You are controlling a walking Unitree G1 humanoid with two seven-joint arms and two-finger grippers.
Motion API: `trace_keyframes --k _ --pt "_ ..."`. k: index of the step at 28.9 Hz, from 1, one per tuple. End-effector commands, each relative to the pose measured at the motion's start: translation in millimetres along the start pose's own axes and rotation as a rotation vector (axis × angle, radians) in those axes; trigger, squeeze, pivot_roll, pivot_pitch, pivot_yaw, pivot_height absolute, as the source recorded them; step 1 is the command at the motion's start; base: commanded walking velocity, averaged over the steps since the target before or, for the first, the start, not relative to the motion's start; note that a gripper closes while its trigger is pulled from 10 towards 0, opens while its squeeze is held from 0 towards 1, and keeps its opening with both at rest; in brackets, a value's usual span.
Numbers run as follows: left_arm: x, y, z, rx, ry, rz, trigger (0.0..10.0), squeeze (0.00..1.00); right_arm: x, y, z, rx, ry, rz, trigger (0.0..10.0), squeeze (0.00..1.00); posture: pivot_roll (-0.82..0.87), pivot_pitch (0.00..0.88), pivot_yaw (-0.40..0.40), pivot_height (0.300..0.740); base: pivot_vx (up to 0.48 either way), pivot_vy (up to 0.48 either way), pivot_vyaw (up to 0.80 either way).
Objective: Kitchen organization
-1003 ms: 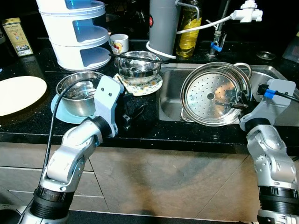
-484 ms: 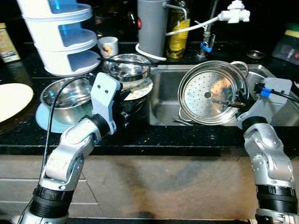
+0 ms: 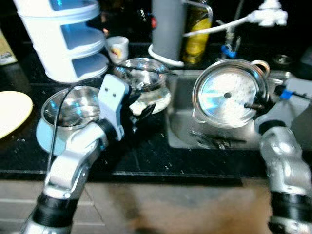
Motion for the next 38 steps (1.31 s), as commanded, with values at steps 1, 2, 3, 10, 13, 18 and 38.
trace_keyframes --k 1,2,3,10,13,18,38 --pt "-2.4 -0.4 7.1 -0.028 0.008 -0.009 10.0 0.00 6.7 2.1 11.9 -0.037 0.009 0.029 10.0 0.00 -0.09 0.129 -0.012 0.740 0.000 0.000 0.00" --pt "-2.4 -0.7 10.2 -0.041 0.013 -0.005 10.0 0.00 6.5 2.4 13.0 -0.040 0.008 0.028 10.0 0.00 -0.09 0.129 -0.012 0.740 0.000 0.000 0.00" --pt "-2.4 -0.7 10.2 -0.041 0.013 -0.005 10.0 0.00 6.5 2.4 13.0 -0.040 0.008 0.028 10.0 0.00 -0.09 0.129 -0.012 0.740 0.000 0.000 0.00" --pt "-4.8 -2.4 19.9 -0.067 0.022 -0.010 10.0 0.00 5.8 4.4 19.0 -0.059 0.006 0.025 10.0 0.00 -0.09 0.134 -0.010 0.740 0.000 0.000 0.00" --pt "-5.2 -2.6 20.2 -0.069 0.021 -0.013 10.0 0.00 5.2 4.6 20.4 -0.064 0.004 0.022 10.0 0.00 -0.09 0.137 -0.010 0.740 0.000 0.000 0.00" --pt "-6.7 -3.5 14.8 -0.041 0.014 -0.020 10.0 0.00 4.2 4.6 20.4 -0.065 0.008 0.017 10.0 0.00 -0.09 0.140 -0.009 0.740 0.000 0.000 0.00" --pt "-8.5 -2.9 8.0 0.000 -0.013 -0.036 10.0 0.00 3.8 4.9 20.6 -0.059 0.024 0.012 10.0 0.00 -0.09 0.145 -0.012 0.740 0.000 0.000 0.00"
Point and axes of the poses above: a point about 5 cm out from each wrist's last joint towards the gripper, its own y axis pointing back from the gripper into the wrist, its own x axis along the axis of the wrist's last joint, z = x × y, the point moved 5 cm from there along -y, pointing out of the wrist towards the gripper, and after that the axes turned 8 degrees about y, right-handed, at the moved point
